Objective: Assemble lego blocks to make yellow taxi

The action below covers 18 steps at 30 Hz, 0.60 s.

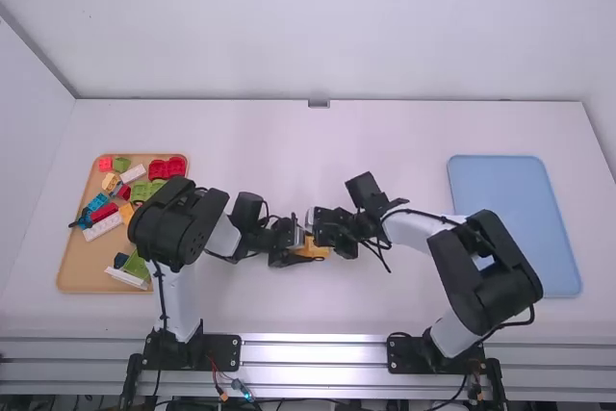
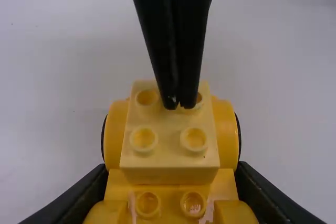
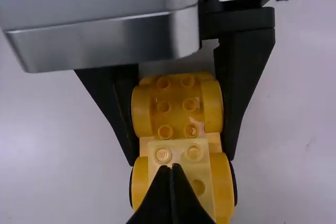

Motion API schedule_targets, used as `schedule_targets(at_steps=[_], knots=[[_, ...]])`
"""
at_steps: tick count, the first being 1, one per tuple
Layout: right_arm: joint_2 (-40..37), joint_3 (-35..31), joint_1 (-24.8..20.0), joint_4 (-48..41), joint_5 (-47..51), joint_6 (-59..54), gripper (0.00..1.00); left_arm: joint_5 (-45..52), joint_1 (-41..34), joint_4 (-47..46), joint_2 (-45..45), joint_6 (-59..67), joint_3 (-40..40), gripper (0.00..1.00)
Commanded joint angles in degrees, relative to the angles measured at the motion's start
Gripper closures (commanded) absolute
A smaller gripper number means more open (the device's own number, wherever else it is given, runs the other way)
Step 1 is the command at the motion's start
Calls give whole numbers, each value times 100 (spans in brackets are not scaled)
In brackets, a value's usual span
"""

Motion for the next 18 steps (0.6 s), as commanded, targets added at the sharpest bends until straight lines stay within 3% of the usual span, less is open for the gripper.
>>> schedule_targets(at_steps=[1,12,18], knots=[[85,-50,0,-155,640,70,100,59,-37,-35,79,-24,26,64],[448,-37,13,-31,1019,173,100,59,-37,-68,79,-24,39,65],[955,376,245,-367,1237,35,100,55,-37,-20,79,-22,2,65]])
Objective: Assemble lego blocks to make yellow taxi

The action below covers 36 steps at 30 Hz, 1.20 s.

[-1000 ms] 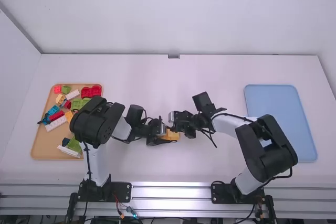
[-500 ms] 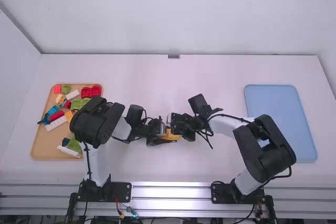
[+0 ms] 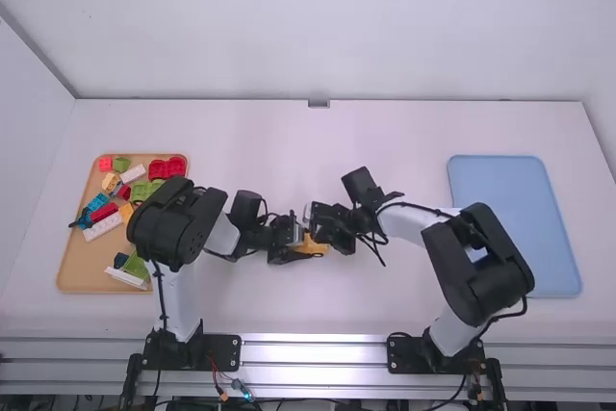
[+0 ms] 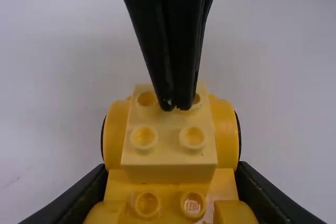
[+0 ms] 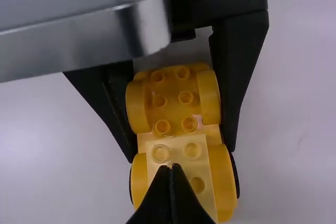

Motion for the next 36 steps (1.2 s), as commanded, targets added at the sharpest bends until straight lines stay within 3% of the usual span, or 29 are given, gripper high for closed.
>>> schedule_targets(at_steps=[1,9,13,14,15,16,20,25,26,27,28,31,33,36], knots=[[625,-20,210,-133,1104,-210,100,164,-116,-66,79,-20,-33,65],[96,197,-175,258,-15,-323,99,-138,-116,-107,79,-17,22,66],[-393,201,-656,245,-678,-328,82,-140,-118,-678,79,-11,363,66],[-529,181,-809,208,-820,-295,73,-136,-118,-791,79,0,461,66],[-699,144,-988,142,-960,-247,32,-109,-118,-1005,79,120,603,66],[-772,127,-1064,127,-1021,-199,1,-120,-118,-1134,79,210,680,66],[-1329,-208,-1718,170,-1163,343,1,-162,-116,-2002,81,614,1174,68],[-1779,-719,-2166,387,-1211,431,2,-490,-116,-2170,81,597,1311,66],[-1867,-887,-2240,623,-1204,592,1,-487,-116,-2122,81,584,1296,61],[-1928,-1047,-2302,885,-1204,734,1,-472,-116,-2092,81,584,1272,49],[-1943,-1088,-2315,957,-1204,767,1,-472,-116,-2074,81,581,1263,47],[-2068,-1421,-2382,1523,-1198,973,1,-442,-116,-1943,79,581,1154,24],[-2133,-1578,-2365,1838,-1202,1113,1,-278,-116,-1838,79,581,1095,1],[-2149,-1744,-2286,2337,-1174,1392,1,-114,-94,-1687,-2,396,1032,1]])
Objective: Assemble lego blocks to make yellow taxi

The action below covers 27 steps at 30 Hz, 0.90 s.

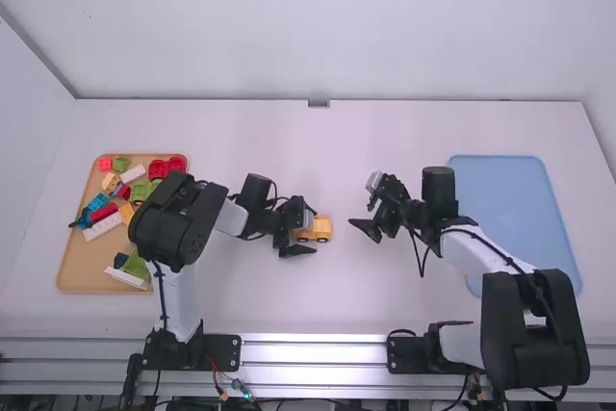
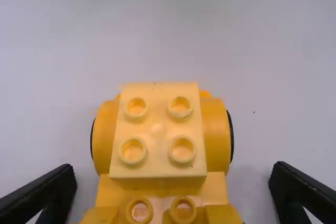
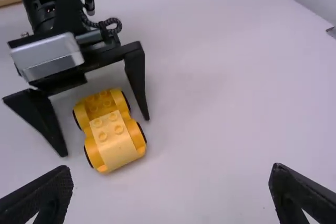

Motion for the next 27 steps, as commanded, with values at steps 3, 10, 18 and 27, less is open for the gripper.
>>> schedule_targets(at_steps=[3,10,18,27], knots=[[-116,-160,59,358,-63,527,1,201,105,-7,-315,-407,-162,1],[-114,-142,44,361,-72,522,2,181,684,-1005,-1893,-682,-369,1],[-114,-144,55,483,-57,525,2,-433,2450,-2850,-3910,-2083,-352,1],[-114,-142,44,796,-52,758,1,-3202,3742,-3003,-4800,-5263,-352,1]])
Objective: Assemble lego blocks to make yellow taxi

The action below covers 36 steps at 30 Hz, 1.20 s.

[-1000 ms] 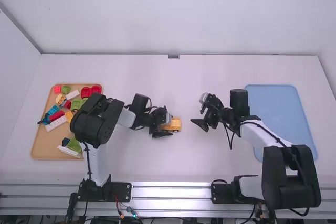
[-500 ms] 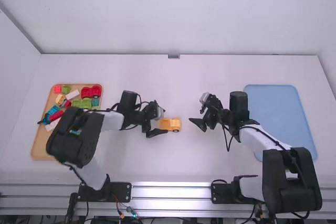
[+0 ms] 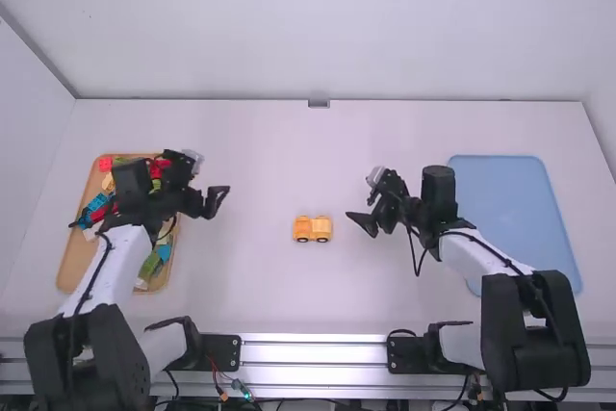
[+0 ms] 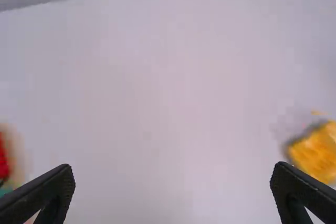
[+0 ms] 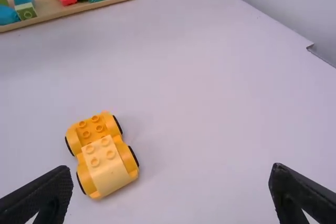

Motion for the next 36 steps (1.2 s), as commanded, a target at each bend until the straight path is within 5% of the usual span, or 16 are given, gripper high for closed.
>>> schedule_targets(at_steps=[1,8,17,26,28,36], knots=[[-94,-39,0,92,-55,87,1,-1537,306,-98,-195,-2070,-7,1],[-94,-37,-90,765,-55,597,1,-2817,1078,-859,-96,-2439,597,1],[-94,-37,-236,1547,-52,1023,2,-3128,2417,-2463,1567,-2352,2900,1],[-94,149,-229,1408,127,1008,1,-2675,2618,-4385,4140,68,6070,0],[-94,212,-234,1331,122,1054,1,-2476,2610,-4682,4658,772,6710,8],[-94,236,-225,1333,116,1137,1,-2518,2463,-5241,5748,2664,7646,23]])
